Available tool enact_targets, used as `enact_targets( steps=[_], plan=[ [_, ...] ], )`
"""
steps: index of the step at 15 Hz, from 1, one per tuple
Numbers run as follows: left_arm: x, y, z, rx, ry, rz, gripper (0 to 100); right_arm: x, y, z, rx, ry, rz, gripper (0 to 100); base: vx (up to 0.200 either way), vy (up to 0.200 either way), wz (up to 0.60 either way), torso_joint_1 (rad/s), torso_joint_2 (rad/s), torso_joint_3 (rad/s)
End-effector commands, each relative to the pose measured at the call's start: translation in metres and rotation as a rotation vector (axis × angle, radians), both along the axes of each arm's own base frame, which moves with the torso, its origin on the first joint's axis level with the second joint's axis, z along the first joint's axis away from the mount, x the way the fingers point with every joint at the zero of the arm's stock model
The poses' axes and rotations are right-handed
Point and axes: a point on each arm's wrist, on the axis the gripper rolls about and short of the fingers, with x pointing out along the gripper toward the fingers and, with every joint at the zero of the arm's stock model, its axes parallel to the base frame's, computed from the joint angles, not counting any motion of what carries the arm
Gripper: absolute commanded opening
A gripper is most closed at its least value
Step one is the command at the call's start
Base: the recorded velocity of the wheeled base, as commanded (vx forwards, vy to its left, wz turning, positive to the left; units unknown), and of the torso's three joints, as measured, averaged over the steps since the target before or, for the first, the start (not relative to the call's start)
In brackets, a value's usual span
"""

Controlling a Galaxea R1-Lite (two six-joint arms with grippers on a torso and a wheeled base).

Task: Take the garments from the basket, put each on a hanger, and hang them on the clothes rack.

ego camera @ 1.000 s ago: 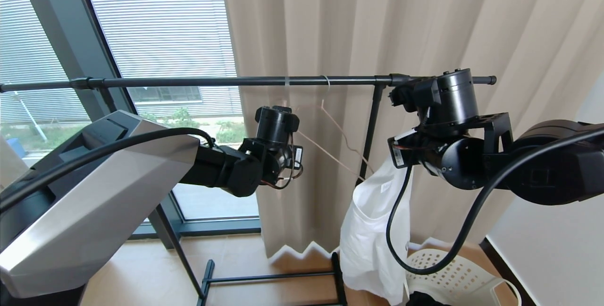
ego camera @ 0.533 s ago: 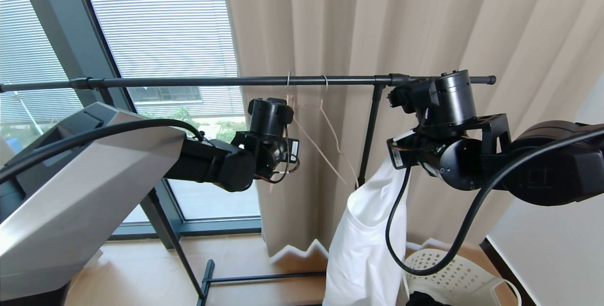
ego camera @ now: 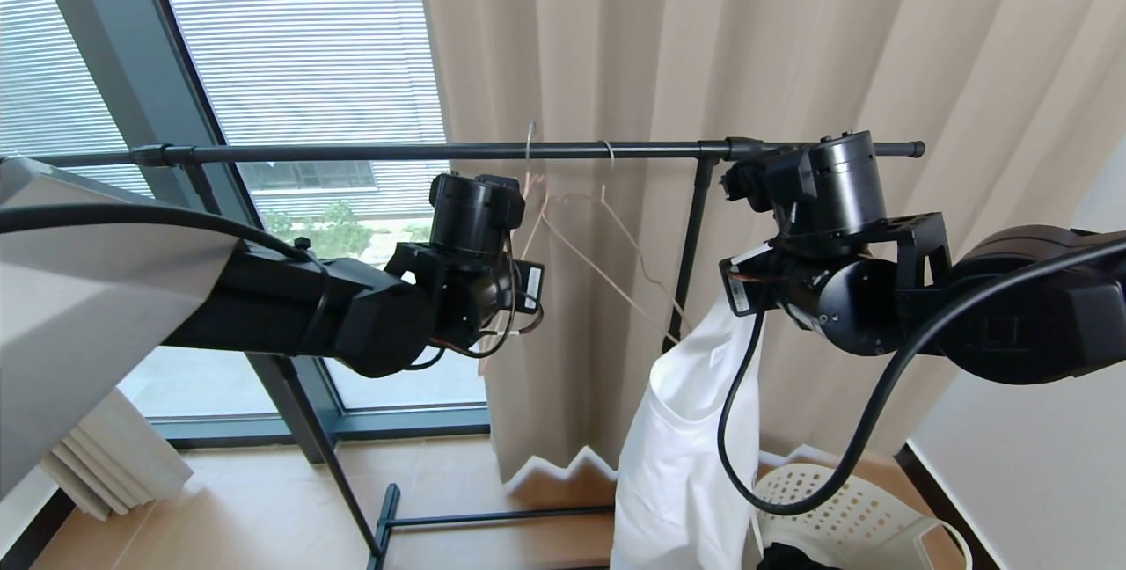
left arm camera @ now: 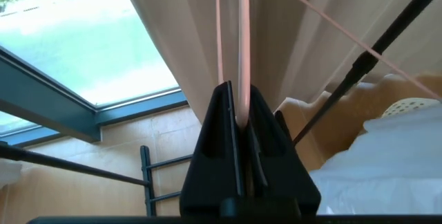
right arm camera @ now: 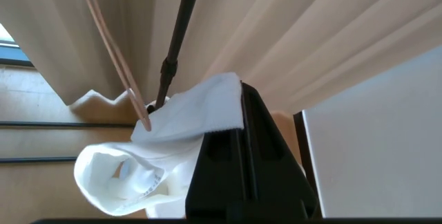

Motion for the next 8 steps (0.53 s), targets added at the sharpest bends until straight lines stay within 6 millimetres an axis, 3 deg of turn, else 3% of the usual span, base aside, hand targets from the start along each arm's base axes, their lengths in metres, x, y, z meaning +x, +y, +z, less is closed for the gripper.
enact_targets(
  steps=[1, 5, 8],
  plan=[
    [-0.032, 0.010, 0.017, -0.004, -0.007, -0.023, 0, -0.002, 0.001, 0.001, 0.003, -0.003, 0.007, 0, 0.000, 0.000, 0.00, 0.000, 0.00, 0.000],
    [-0.068, 0.025, 0.017, 0.012, 0.016, -0.048, 0, -0.007, 0.003, 0.002, 0.003, -0.003, 0.018, 0, 0.000, 0.000, 0.00, 0.000, 0.00, 0.000],
    [-0.100, 0.047, 0.014, 0.035, -0.012, -0.074, 0, -0.016, 0.005, 0.000, -0.005, 0.006, 0.041, 0, 0.000, 0.000, 0.00, 0.000, 0.00, 0.000]
  ],
)
